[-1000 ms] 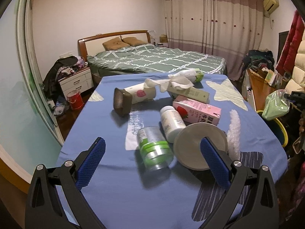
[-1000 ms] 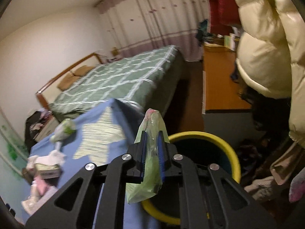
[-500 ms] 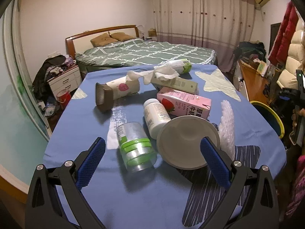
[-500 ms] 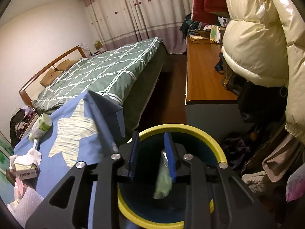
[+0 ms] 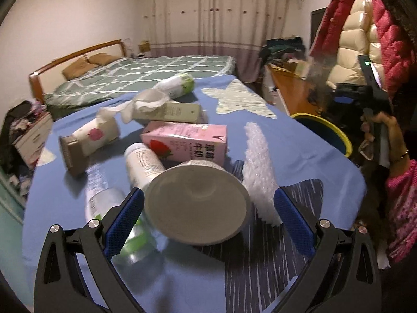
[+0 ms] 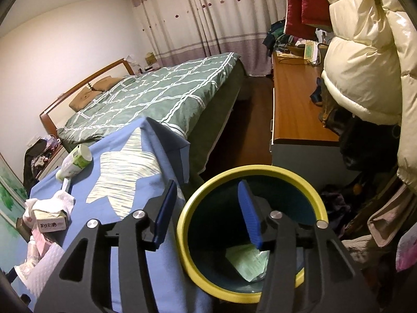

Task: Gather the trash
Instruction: 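Carry the green bag with the right tool over the bin and release, then grasp the round white lid with the left tool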

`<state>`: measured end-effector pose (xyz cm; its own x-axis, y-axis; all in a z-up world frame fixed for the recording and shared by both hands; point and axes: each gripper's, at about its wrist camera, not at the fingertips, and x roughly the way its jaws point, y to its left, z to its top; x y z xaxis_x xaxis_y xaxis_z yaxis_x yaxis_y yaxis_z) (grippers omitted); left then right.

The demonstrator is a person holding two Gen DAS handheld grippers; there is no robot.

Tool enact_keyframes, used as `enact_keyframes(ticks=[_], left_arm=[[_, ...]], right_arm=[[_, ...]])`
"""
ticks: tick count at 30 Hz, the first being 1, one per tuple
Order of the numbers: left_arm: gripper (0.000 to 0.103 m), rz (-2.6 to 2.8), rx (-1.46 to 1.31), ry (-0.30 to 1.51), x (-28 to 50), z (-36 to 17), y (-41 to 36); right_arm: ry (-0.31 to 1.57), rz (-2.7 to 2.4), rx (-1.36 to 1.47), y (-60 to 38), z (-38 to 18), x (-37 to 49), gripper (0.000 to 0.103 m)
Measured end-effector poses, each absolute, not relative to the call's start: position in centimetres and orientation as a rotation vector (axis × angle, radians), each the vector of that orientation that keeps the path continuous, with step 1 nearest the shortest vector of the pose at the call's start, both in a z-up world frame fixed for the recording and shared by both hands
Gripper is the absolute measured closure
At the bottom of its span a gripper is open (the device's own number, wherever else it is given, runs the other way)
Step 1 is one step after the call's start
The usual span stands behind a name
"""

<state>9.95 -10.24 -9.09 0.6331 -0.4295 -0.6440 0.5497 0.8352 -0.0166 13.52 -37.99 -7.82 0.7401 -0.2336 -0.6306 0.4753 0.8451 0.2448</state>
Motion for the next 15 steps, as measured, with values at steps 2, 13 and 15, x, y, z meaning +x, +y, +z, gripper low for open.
enact_keyframes(ticks=[2, 13, 15], left_arm=[[0.005, -0.590, 0.204, 0.694, 10.34, -9.39, -10.34], [0.005, -0.598, 0.448, 0.640, 10.36, -10.13, -10.10], [0.005, -0.617, 0.464, 0.623, 10.33, -9.98, -9.95]], right_arm=[[0.629, -0.397, 0.411, -37.88, -7.94, 13.65, 0.055], [0.651, -0.373, 0.405, -37.33, -8.43, 14.11, 0.055], [0.654, -0.369, 0.402, -37.09, -8.51, 14.25, 0.054]])
